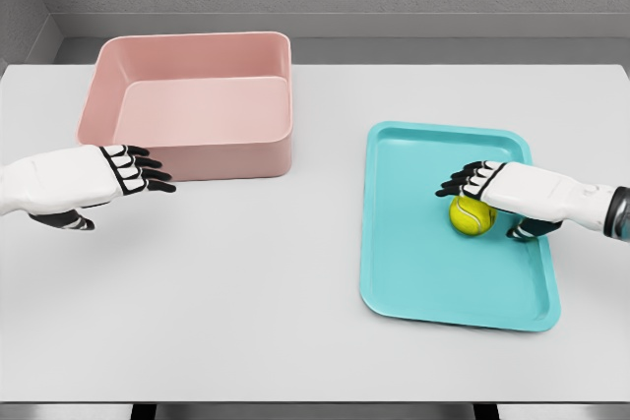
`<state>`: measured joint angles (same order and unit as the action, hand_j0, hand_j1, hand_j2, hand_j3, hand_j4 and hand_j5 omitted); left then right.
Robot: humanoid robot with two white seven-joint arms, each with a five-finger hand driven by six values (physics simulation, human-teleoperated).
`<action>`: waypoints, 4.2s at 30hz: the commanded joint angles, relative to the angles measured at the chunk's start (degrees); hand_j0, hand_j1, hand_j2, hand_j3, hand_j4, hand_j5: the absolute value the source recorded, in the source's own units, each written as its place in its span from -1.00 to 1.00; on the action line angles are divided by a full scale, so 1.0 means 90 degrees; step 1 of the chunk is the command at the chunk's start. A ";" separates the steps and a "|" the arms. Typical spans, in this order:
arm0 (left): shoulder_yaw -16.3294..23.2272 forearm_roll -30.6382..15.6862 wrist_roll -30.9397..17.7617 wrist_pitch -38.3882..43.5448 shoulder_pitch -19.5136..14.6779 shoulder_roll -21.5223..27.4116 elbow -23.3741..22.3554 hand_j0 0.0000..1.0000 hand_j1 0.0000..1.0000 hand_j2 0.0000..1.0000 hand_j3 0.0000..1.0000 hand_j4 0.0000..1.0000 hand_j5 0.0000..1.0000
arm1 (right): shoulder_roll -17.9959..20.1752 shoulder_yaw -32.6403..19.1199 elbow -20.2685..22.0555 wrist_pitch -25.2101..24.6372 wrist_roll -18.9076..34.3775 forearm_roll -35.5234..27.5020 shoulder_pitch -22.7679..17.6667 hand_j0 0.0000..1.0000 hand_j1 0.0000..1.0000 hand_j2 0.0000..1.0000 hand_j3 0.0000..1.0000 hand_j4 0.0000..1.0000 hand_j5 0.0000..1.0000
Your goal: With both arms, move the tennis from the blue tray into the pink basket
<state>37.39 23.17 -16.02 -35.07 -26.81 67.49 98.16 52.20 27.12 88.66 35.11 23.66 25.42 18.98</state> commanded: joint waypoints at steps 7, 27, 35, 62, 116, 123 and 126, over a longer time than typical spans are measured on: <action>-0.0004 -0.0036 0.0003 0.0008 0.0000 0.0011 0.0002 1.00 1.00 1.00 1.00 1.00 1.00 | -0.0097 0.0093 0.0188 -0.0012 0.0047 -0.0011 0.0059 0.92 0.92 0.92 0.92 0.92 0.92; -0.0023 -0.0045 0.0003 0.0008 0.0000 0.0011 0.0002 1.00 1.00 1.00 1.00 1.00 1.00 | -0.0175 0.0122 0.0081 -0.0012 0.0271 0.0330 0.0068 0.35 0.35 0.35 0.35 0.35 0.35; -0.0033 -0.0045 0.0003 0.0008 0.0000 0.0011 0.0012 1.00 1.00 1.00 1.00 1.00 1.00 | -0.0214 0.0122 0.0090 -0.0012 0.0271 0.0330 0.0068 0.26 0.26 0.26 0.26 0.26 0.26; -0.0043 -0.0045 0.0003 0.0008 -0.0010 0.0011 0.0090 1.00 1.00 1.00 1.00 1.00 1.00 | -0.0205 0.0015 0.1047 -0.0012 0.0271 0.0262 0.0488 0.06 0.06 0.06 0.06 0.06 0.06; -0.0043 -0.0045 0.0003 0.0008 -0.0010 0.0020 0.0148 1.00 1.00 1.00 1.00 1.00 1.00 | -0.2841 0.1167 0.1292 -0.0012 0.0662 0.1434 0.1191 0.05 0.05 0.05 0.05 0.05 0.05; -0.0043 -0.0045 0.0003 0.0008 -0.0010 0.0011 0.0139 1.00 1.00 1.00 1.00 1.00 1.00 | -0.3222 0.1391 0.0872 -0.0012 0.0662 0.1678 0.1279 0.05 0.05 0.05 0.05 0.05 0.05; -0.0043 -0.0045 0.0003 0.0008 0.0000 0.0020 0.0148 1.00 1.00 1.00 1.00 1.00 1.00 | -0.3310 0.1479 0.0657 -0.0012 0.0662 0.1805 0.1279 0.05 0.05 0.05 0.05 0.05 0.05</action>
<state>37.04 23.09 -16.02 -35.07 -26.89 67.55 99.43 22.89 39.94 95.79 35.14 29.66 41.13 30.58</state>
